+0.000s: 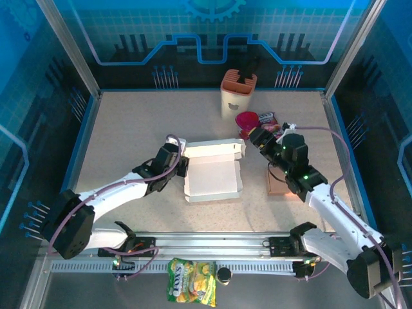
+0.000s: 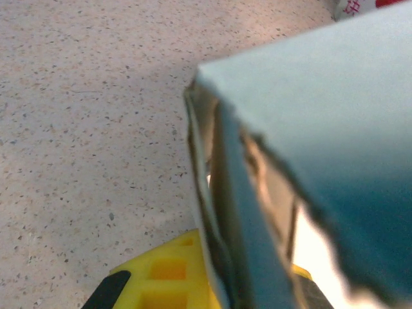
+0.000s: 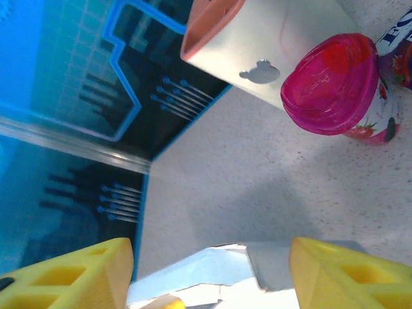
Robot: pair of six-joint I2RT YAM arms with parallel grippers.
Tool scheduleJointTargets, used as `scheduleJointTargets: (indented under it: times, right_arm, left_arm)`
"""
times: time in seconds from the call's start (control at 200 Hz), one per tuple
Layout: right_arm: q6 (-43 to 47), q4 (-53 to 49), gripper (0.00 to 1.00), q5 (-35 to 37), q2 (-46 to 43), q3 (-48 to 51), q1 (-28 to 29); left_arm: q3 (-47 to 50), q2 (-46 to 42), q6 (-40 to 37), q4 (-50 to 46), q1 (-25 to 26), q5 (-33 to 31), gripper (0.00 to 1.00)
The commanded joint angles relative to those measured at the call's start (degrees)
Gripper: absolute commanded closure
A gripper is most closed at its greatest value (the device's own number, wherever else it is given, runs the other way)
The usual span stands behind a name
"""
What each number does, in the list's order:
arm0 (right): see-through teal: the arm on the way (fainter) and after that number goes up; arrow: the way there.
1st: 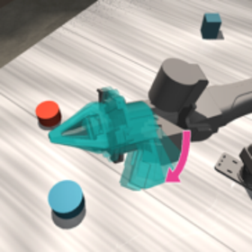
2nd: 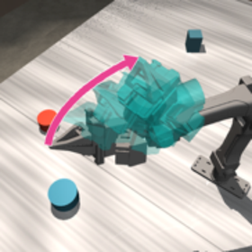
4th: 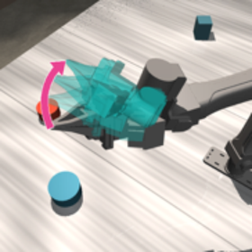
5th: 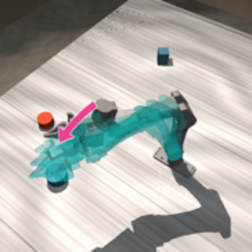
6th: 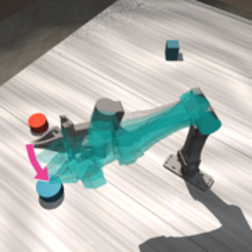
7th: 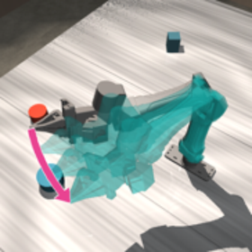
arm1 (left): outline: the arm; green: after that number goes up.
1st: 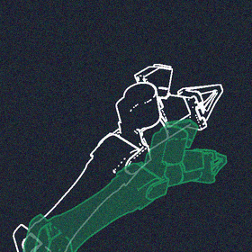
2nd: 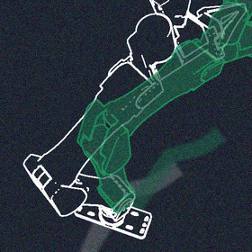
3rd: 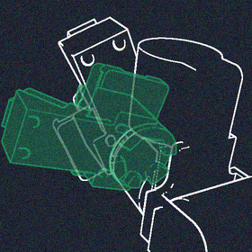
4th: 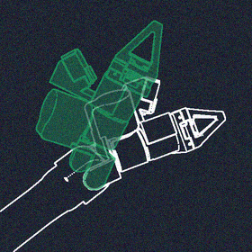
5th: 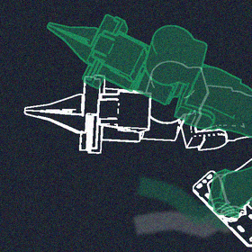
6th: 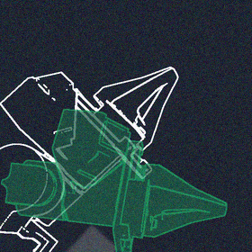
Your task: Fold the paper box
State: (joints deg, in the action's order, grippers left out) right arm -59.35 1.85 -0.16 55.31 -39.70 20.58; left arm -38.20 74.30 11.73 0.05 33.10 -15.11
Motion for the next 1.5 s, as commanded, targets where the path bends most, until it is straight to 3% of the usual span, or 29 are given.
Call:
scheduleJointTargets:
  times: [0.0, 0.19, 0.365, 0.605, 0.925, 1.015, 1.106, 1.306, 1.496]
  right_arm:
    - [13.44, -5.03, 0.39, -13.48, 3.14, -2.06, -4.42]
    - [23.99, -1.87, 0.52, -24.24, 4.44, -0.89, -9.78]
    - [28.85, -3.18, 0.53, -28.19, 6.51, -3.50, -11.73]
    - [33.33, -5.01, 0.42, -31.31, 7.18, -7.23, -12.65]
    - [37.01, -6.30, 0.35, -37.80, 9.87, -9.87, -14.67]
    - [33.53, -6.48, 0.36, -33.67, 6.29, -8.41, -14.54]
    - [25.11, -8.16, 0.37, -23.11, -1.26, -6.58, -12.80]
    - [4.69, -13.58, 0.31, 7.21, -11.45, -2.81, 3.03]
    - [-11.32, -10.20, 0.30, 10.41, -6.33, -2.23, 10.68]
  left_arm:
    - [-2.05, 0.83, -1.84, 0.45, -2.13, 6.48, 1.00]
    - [-3.95, 1.23, 0.28, 0.97, -8.24, 21.59, 1.00]
    - [-6.15, 3.19, 2.92, 1.58, -13.44, 36.82, 1.00]
    - [-7.08, 3.31, 2.30, -0.79, -14.30, 37.53, 1.00]
    - [-6.88, 3.62, 2.52, -1.77, -14.35, 38.47, 1.00]
    - [-7.17, 4.19, 2.19, -3.08, -14.36, 36.34, 1.00]
    - [-7.37, 4.76, 1.81, -3.94, -14.30, 34.67, 1.00]
    - [-10.22, 7.18, 0.27, -8.70, -13.15, 29.55, 1.00]
    - [-11.29, 8.40, -1.07, -13.24, -8.74, 14.50, 1.00]
